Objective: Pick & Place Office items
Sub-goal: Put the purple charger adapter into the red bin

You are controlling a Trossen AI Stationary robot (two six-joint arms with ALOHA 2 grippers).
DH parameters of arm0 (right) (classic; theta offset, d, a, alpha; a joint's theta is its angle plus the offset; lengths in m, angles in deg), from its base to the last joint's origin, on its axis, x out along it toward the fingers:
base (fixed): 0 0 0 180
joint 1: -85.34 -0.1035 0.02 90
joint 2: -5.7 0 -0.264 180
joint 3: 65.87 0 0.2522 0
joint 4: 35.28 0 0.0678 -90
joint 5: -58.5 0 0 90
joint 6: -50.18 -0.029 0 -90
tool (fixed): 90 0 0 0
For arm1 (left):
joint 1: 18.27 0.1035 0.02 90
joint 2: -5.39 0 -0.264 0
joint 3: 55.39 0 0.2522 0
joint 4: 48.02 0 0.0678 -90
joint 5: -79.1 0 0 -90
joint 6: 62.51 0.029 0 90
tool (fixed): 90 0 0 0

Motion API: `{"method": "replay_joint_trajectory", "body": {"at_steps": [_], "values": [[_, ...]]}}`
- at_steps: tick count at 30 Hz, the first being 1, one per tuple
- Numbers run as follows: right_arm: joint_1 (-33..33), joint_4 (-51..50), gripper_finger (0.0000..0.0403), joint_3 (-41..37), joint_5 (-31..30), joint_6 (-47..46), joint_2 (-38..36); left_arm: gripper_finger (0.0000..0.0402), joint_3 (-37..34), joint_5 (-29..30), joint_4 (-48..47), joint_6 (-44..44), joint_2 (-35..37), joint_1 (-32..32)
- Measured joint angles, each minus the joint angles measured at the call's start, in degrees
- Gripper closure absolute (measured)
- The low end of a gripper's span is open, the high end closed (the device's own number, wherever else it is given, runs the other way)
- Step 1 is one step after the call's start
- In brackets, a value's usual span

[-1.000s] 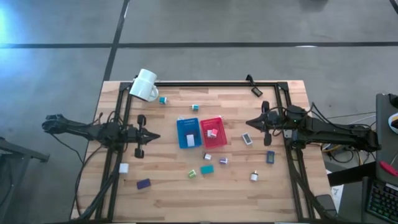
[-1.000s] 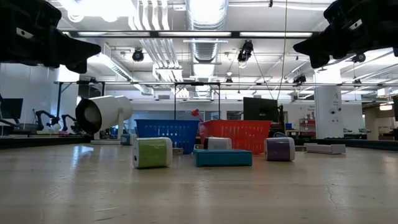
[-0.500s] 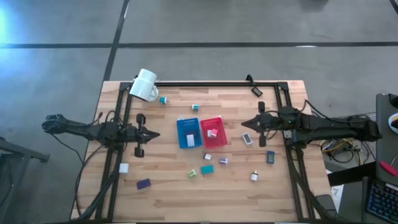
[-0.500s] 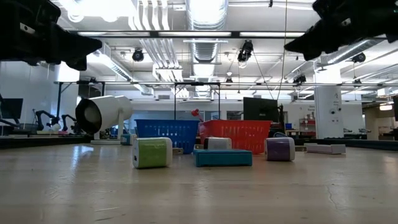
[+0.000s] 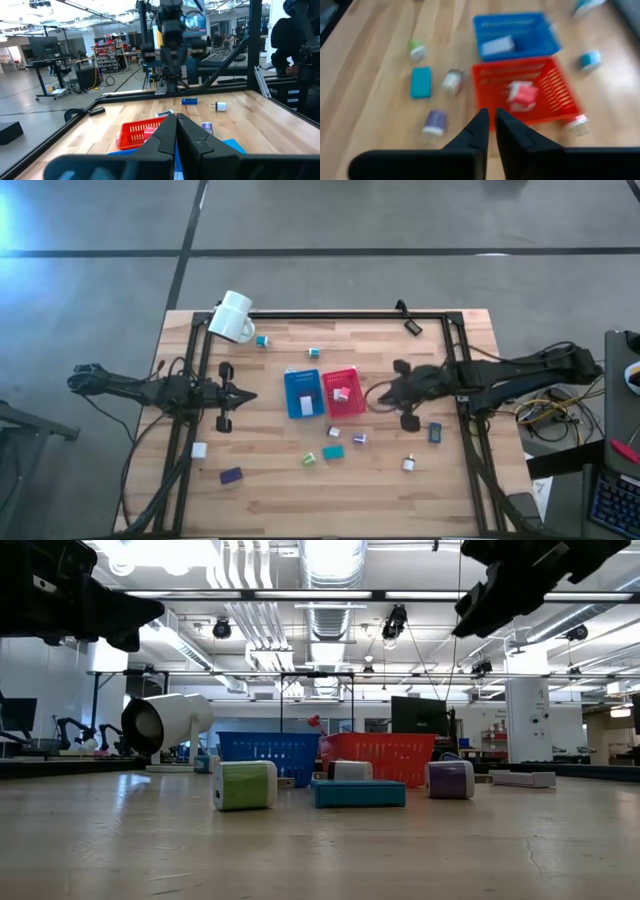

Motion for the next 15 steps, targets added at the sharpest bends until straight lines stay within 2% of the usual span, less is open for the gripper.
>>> {"method": "replay_joint_trajectory", "body": {"at_steps": [6, 12, 15], "values": [[-6.1, 0.5, 0.0301, 0.1, 0.1, -2.9, 9.4, 0.0387, 0.1, 0.4, 0.0, 0.2, 0.0, 0.0], [-9.5, 8.2, 0.0252, 0.1, -0.3, -17.5, 18.2, 0.0387, 0.1, 1.7, 0.0, 0.1, 0.0, 0.0], [-10.1, 9.8, 0.0243, 0.6, -0.3, -20.2, 21.8, 0.0388, 0.1, 1.7, 0.0, -0.4, 0.0, 0.0]]}}
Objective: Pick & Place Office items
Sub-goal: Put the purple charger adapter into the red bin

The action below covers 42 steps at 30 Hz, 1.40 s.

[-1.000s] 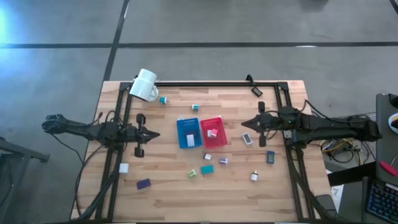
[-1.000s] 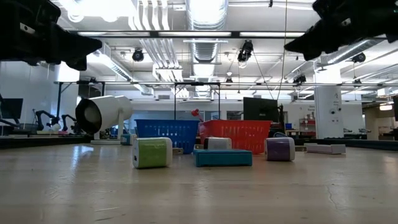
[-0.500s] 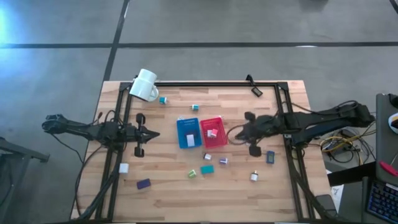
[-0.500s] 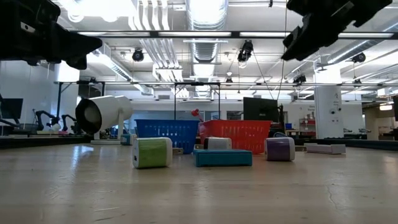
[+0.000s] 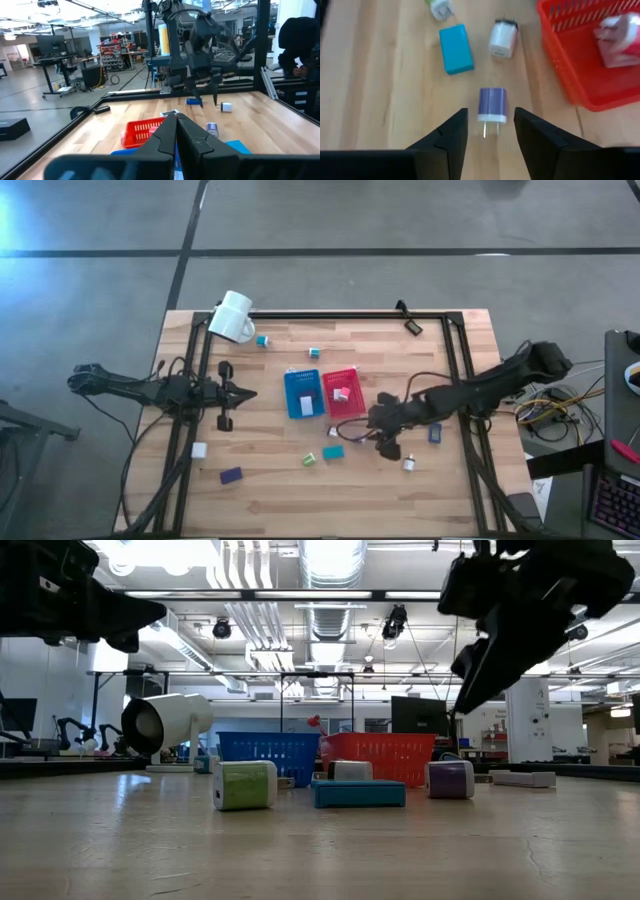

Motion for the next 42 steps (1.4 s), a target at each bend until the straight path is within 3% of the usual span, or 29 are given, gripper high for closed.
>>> {"method": "replay_joint_trajectory", "body": {"at_steps": [10, 16, 23, 31, 37, 42], "values": [[-1.3, -1.9, 0.0202, 7.8, -3.0, 0.6, 10.9, 0.0388, 0.0, 0.0, -0.2, -0.6, 0.0, 0.0], [-1.3, -11.3, 0.0169, 13.1, -3.2, -1.4, 16.8, 0.0388, 0.0, 0.0, -0.2, -0.6, 0.0, 0.0], [-1.2, -14.3, 0.0162, 16.4, -3.2, 0.1, 22.0, 0.0388, 0.0, 0.0, -0.2, -1.0, 0.0, 0.0], [-1.1, -14.0, 0.0189, 18.3, -3.1, 3.3, 24.4, 0.0388, 0.0, -0.1, -0.2, -1.3, 0.0, 0.0], [-1.1, -14.4, 0.0281, 17.6, -3.1, 5.5, 22.9, 0.0387, 0.0, -0.1, -0.2, -1.3, 0.0, 0.0], [-1.2, -13.6, 0.0284, 16.0, -3.0, 8.6, 19.3, 0.0387, 0.0, -0.1, -0.2, -1.3, 0.0, 0.0]]}}
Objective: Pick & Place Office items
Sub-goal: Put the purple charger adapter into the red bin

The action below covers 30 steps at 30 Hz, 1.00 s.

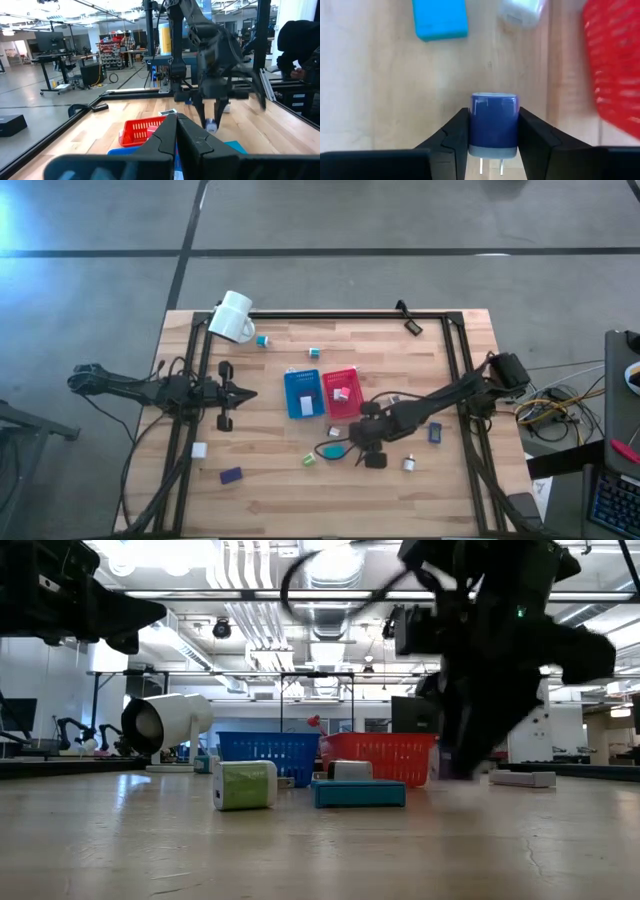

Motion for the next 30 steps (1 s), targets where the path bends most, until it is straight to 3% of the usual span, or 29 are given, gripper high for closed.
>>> {"method": "replay_joint_trajectory", "body": {"at_steps": [5, 11, 18, 24, 30], "values": [[-0.1, 3.5, 0.0284, -2.0, 0.0, 3.7, -10.4, 0.0387, 0.0, 0.0, 0.1, 0.0, -0.1, 0.0], [1.4, 11.5, 0.0284, -7.5, -0.2, 8.8, -31.9, 0.0388, 0.0, 0.0, 0.0, 0.0, -0.1, 0.0], [1.9, 31.5, 0.0284, -24.3, -6.5, 16.5, -56.8, 0.0387, -0.1, 0.0, 0.0, 0.2, -0.1, 0.0], [2.8, 40.1, 0.0284, -39.8, -8.6, 18.9, -69.5, 0.0388, -0.1, -0.1, 0.0, 0.2, -0.1, 0.0], [5.7, 39.0, 0.0284, -45.5, -7.5, 16.7, -79.4, 0.0388, -0.2, 0.0, 0.0, 0.9, -0.1, 0.0]]}}
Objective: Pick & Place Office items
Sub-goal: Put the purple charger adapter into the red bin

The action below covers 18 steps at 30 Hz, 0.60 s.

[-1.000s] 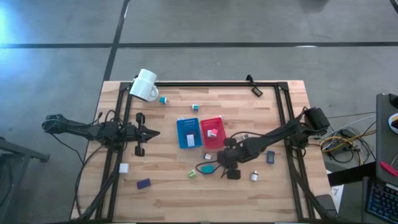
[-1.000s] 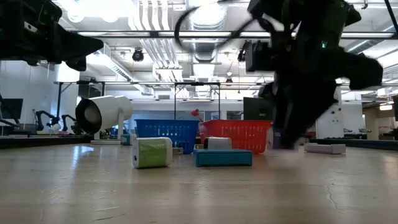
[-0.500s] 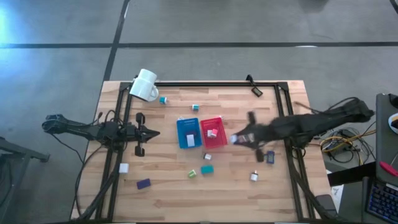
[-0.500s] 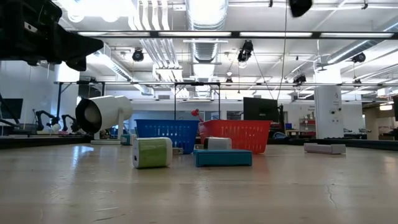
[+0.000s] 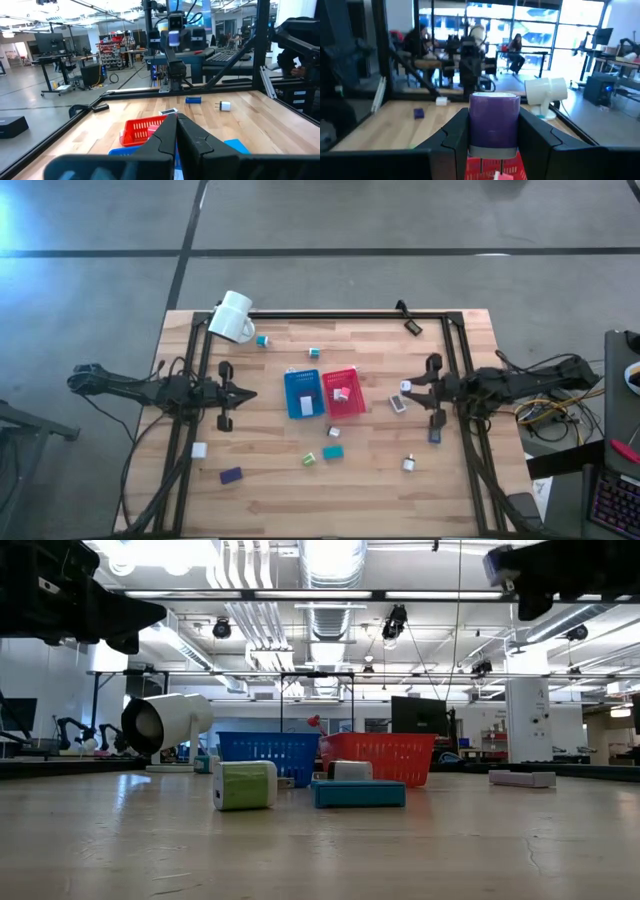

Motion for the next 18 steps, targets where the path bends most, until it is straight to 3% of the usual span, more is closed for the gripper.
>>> {"method": "replay_joint_trajectory", "body": {"at_steps": [4, 9, 18], "values": [[0.7, -2.8, 0.0284, -0.8, 4.0, -1.4, -4.4, 0.0392, 0.0, 0.5, 0.0, -0.3, 0.0, 0.0], [0.8, -6.2, 0.0284, -0.9, 0.5, -1.6, -6.0, 0.0397, 0.0, 2.8, 0.0, -1.7, 0.0, 0.0], [0.8, -10.8, 0.0284, 4.9, -7.3, -1.6, 3.6, 0.0392, 0.0, 4.3, 0.2, -2.4, 0.0, 0.0]]}}
